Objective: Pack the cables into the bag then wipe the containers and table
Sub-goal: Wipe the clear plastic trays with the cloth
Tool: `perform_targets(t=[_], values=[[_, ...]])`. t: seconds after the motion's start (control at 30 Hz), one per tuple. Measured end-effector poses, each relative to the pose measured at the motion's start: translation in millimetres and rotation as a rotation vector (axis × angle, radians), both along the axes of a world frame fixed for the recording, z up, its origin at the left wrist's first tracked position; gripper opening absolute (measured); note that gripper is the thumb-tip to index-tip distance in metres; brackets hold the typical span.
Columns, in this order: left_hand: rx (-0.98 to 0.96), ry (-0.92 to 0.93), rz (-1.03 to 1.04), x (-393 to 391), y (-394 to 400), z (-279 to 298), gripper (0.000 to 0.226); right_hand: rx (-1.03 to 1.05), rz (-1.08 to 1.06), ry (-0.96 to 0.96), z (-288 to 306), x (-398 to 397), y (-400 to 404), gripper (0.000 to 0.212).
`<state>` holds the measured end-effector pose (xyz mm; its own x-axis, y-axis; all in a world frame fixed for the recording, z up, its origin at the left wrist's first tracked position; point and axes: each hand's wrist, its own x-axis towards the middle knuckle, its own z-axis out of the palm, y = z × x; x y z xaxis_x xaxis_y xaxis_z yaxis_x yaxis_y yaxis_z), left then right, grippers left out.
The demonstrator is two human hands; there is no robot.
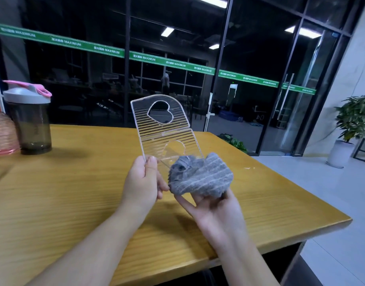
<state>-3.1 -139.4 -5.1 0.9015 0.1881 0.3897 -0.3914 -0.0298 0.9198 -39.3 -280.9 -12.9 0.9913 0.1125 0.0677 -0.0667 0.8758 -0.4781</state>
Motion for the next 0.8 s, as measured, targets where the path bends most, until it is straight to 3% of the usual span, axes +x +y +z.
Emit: perform_targets(t=[0.2,0.3,0.4,0.57,0.7,0.8], values=[[0.053,0.003,-0.057,-2,-3,-1,0.021,0.01,-0.018,-0.097,0,2,7,0.066],[0.072,0.01,-0.125,-4,-6,0,0.02,-0.087,0.007,-0.132,0,2,11,0.062],[0.096,0.009,-0.168,-5,-8,-1,0.021,-0.227,-0.131,-0.116,1,2,16,0.041],[0.153,-0.013,-0.184,-6,-11,-3,0.019,-0.427,-0.301,-0.067,0,8,14,0.025],[0.157,-0.018,-0.212,-9,-13,-2,0.016,-0.647,-0.459,0.014,-5,12,12,0.036],[0.171,-0.014,-0.213,-8,-12,-2,0.015,-0.759,-0.515,-0.045,-5,10,7,0.03]])
